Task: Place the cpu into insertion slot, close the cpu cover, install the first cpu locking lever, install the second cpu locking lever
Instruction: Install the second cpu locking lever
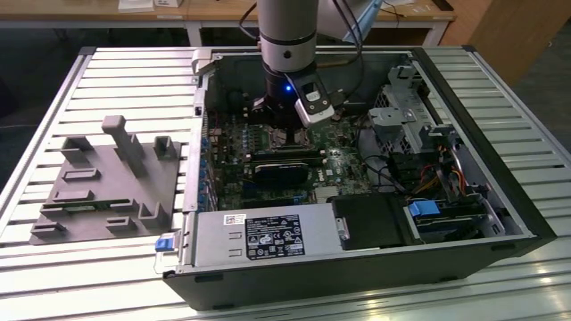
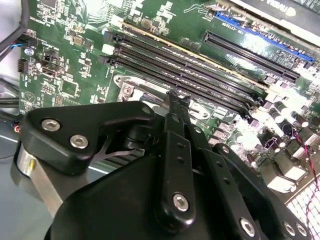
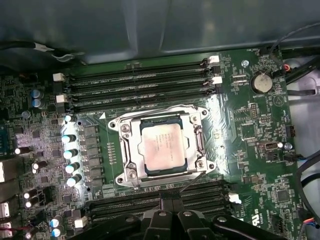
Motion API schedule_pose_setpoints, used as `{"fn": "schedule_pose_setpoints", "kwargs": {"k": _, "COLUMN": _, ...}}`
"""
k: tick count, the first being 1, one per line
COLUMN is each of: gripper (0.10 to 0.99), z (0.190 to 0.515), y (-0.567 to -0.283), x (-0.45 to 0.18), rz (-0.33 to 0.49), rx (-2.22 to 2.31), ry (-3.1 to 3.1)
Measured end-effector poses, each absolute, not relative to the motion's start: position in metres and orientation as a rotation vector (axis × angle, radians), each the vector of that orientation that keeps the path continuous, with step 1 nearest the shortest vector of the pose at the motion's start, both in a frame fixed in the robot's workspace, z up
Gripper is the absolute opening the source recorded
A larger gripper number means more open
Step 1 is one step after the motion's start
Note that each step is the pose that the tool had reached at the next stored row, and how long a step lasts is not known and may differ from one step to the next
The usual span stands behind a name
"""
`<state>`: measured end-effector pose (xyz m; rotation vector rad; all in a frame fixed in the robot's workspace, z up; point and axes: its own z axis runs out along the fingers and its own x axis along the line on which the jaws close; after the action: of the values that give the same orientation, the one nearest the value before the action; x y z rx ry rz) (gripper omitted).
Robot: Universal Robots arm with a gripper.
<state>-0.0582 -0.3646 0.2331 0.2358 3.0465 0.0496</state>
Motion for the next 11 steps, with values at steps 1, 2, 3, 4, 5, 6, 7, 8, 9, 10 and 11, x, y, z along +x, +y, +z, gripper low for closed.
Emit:
{"fn": "schedule_pose_setpoints", "kwargs": {"k": 1, "gripper": 0.106, "z": 0.2326, "y": -0.3646, "x": -0.0585, "rz": 0.05, "rx": 0.236, "ry": 3.047}}
{"fn": "schedule_pose_setpoints", "kwargs": {"k": 2, "gripper": 0.106, "z": 0.2325, "y": -0.3646, "x": -0.0586, "rz": 0.05, "rx": 0.236, "ry": 3.047}}
{"fn": "schedule_pose_setpoints", "kwargs": {"k": 3, "gripper": 0.106, "z": 0.2325, "y": -0.3646, "x": -0.0585, "rz": 0.05, "rx": 0.236, "ry": 3.047}}
{"fn": "schedule_pose_setpoints", "kwargs": {"k": 4, "gripper": 0.106, "z": 0.2325, "y": -0.3646, "x": -0.0586, "rz": 0.051, "rx": 0.236, "ry": 3.047}}
{"fn": "schedule_pose_setpoints", "kwargs": {"k": 5, "gripper": 0.106, "z": 0.2325, "y": -0.3646, "x": -0.0586, "rz": 0.051, "rx": 0.236, "ry": 3.047}}
{"fn": "schedule_pose_setpoints", "kwargs": {"k": 6, "gripper": 0.106, "z": 0.2325, "y": -0.3646, "x": -0.0587, "rz": 0.052, "rx": 0.236, "ry": 3.047}}
{"fn": "schedule_pose_setpoints", "kwargs": {"k": 7, "gripper": 0.106, "z": 0.2324, "y": -0.3649, "x": -0.0591, "rz": 0.057, "rx": 0.236, "ry": 3.047}}
{"fn": "schedule_pose_setpoints", "kwargs": {"k": 8, "gripper": 0.106, "z": 0.2323, "y": -0.3651, "x": -0.06, "rz": 0.068, "rx": 0.237, "ry": 3.047}}
{"fn": "schedule_pose_setpoints", "kwargs": {"k": 9, "gripper": 0.106, "z": 0.2322, "y": -0.3655, "x": -0.0608, "rz": 0.079, "rx": 0.238, "ry": 3.047}}
{"fn": "schedule_pose_setpoints", "kwargs": {"k": 10, "gripper": 0.106, "z": 0.2319, "y": -0.3658, "x": -0.0616, "rz": 0.087, "rx": 0.238, "ry": 3.047}}
{"fn": "schedule_pose_setpoints", "kwargs": {"k": 11, "gripper": 0.106, "z": 0.2317, "y": -0.3662, "x": -0.0624, "rz": 0.093, "rx": 0.238, "ry": 3.047}}
